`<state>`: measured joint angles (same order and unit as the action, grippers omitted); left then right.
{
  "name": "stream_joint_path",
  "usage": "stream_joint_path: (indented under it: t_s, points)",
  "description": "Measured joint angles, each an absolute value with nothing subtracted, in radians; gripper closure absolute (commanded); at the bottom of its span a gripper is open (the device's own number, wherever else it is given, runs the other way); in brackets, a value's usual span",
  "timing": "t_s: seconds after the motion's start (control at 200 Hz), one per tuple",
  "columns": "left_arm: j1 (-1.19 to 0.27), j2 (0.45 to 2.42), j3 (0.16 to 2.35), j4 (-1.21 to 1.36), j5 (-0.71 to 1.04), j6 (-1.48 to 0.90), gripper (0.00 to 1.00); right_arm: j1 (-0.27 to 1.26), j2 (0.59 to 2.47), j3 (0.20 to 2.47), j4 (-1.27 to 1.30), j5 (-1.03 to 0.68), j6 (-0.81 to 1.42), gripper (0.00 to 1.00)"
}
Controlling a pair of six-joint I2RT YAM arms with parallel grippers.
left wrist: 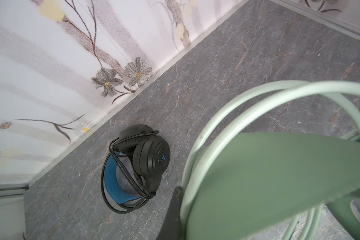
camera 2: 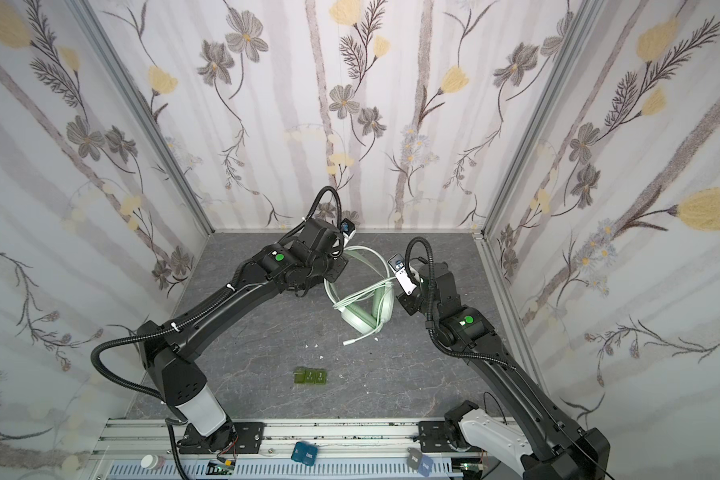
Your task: Wrap the headphones
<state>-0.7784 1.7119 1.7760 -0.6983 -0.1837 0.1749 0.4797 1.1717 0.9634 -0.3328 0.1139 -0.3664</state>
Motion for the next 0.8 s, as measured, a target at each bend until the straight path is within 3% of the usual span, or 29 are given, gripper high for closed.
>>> stream_joint_path:
  t_s: [0.37, 0.799]
  points:
    - [-0.779, 1.711, 1.791, -0.738, -0.130, 0.171, 1.00, 0.424, 1.186, 0.905, -0.250, 0.050, -0.287, 0.65]
    - [-0.779, 1.742, 1.823, -0.768, -0.124, 0.147, 1.00, 0.387, 1.157, 0.815, -0.206, 0.020, -0.229, 0.44]
